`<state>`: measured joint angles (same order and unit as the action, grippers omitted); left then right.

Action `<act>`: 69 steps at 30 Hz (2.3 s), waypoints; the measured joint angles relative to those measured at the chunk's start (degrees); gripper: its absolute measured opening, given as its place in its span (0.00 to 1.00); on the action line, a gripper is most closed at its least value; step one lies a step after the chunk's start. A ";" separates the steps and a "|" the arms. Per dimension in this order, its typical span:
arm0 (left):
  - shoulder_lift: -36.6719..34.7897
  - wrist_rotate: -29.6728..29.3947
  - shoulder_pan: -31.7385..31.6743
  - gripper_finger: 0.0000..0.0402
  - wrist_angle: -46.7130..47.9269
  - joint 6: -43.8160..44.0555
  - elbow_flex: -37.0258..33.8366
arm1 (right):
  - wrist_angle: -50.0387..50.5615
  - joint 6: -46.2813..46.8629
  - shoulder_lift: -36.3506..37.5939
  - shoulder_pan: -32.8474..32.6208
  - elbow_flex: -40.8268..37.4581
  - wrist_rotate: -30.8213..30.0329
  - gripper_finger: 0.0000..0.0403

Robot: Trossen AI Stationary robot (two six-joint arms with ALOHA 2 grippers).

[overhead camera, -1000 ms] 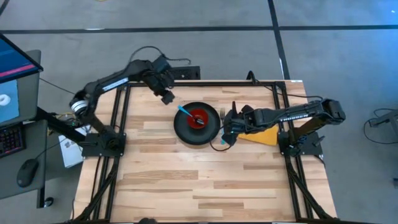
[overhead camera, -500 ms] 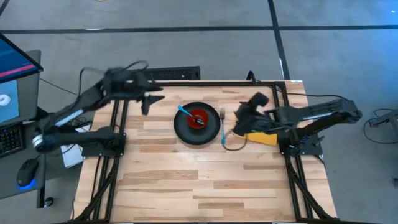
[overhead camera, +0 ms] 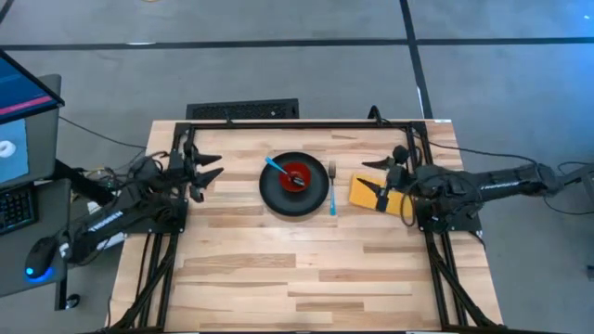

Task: Set table place
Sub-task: Return to Home Position

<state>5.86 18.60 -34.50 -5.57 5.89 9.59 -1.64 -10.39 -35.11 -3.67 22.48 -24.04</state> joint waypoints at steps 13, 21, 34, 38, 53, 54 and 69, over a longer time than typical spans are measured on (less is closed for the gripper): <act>-5.15 -9.16 -0.04 0.45 1.91 3.56 -8.90 | -3.91 7.25 15.08 10.53 -14.94 9.16 0.62; -5.17 -13.35 -0.04 0.45 2.71 3.41 -8.90 | -7.44 8.94 23.20 10.56 -22.07 8.54 0.62; -5.00 -13.37 -0.02 0.45 3.04 4.57 -8.92 | -1.51 8.56 27.29 10.56 -22.12 8.53 0.62; -5.00 -13.37 -0.02 0.45 3.09 4.48 -8.93 | -1.47 10.42 27.18 10.43 -22.12 8.81 0.62; -5.00 -13.33 -0.02 0.45 3.22 4.46 -8.94 | -1.44 11.98 27.16 10.52 -22.14 8.97 0.62; -5.00 -13.33 -0.02 0.45 3.22 4.46 -8.94 | -1.44 11.98 27.16 10.52 -22.14 8.99 0.62; -5.00 -13.30 -0.02 0.45 3.24 4.44 -8.96 | -1.46 11.96 27.16 10.52 -22.19 8.99 0.62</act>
<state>0.86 5.30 -34.52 -2.32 10.33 0.62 -3.09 1.56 -7.94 6.85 0.30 -15.05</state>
